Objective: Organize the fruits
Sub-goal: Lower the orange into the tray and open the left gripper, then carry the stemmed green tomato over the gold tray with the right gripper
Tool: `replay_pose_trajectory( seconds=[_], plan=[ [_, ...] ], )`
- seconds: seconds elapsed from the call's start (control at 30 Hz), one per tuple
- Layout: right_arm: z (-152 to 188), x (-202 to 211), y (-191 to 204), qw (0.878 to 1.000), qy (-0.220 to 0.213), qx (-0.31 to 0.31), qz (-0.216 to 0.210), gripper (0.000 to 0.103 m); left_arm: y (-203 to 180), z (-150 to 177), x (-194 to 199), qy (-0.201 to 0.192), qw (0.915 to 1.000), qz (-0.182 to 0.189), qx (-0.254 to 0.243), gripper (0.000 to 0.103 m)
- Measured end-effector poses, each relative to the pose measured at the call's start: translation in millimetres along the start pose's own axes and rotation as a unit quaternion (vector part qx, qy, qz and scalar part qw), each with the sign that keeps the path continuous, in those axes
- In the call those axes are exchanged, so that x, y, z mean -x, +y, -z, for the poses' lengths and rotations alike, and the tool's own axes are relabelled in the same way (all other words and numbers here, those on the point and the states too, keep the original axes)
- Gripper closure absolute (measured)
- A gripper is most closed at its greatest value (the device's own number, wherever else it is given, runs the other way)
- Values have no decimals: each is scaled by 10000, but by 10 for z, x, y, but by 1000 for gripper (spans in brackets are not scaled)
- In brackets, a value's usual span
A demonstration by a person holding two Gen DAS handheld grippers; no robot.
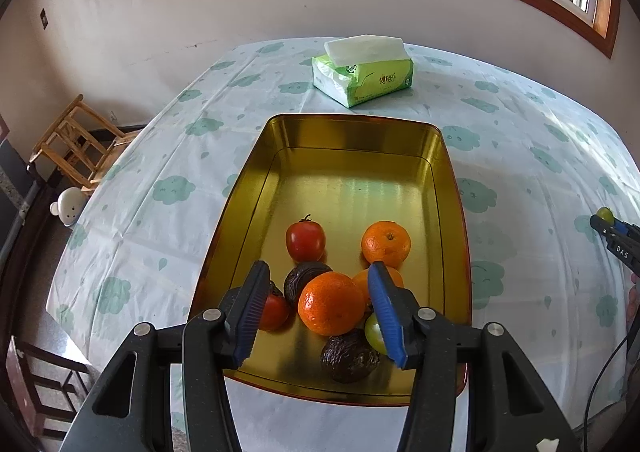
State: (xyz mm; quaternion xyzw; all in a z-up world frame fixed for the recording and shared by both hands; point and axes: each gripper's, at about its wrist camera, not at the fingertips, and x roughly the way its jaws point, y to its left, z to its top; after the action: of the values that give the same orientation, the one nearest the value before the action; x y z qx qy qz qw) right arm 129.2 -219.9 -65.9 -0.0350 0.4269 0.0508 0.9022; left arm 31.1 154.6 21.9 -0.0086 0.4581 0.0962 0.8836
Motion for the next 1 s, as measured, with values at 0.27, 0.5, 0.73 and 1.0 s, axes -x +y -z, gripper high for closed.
replay_pose_trajectory(
  seconds=[0.27, 0.5, 0.73, 1.0],
  plan=[
    [-2, -1, 0, 10000, 1, -1, 3, 62, 60, 47, 59, -101, 9999, -23, 122, 51],
    [-2, -2, 7, 10000, 2, -12, 6, 63, 119, 95, 99, -141, 9996, -79, 225, 46],
    [-4, -9, -5, 10000, 30, -54, 34, 65, 177, 143, 96, -99, 9994, -90, 320, 44],
    [-10, 3, 14, 10000, 49, -41, 48, 65, 238, 186, 104, -110, 9990, -144, 410, 41]
  ],
)
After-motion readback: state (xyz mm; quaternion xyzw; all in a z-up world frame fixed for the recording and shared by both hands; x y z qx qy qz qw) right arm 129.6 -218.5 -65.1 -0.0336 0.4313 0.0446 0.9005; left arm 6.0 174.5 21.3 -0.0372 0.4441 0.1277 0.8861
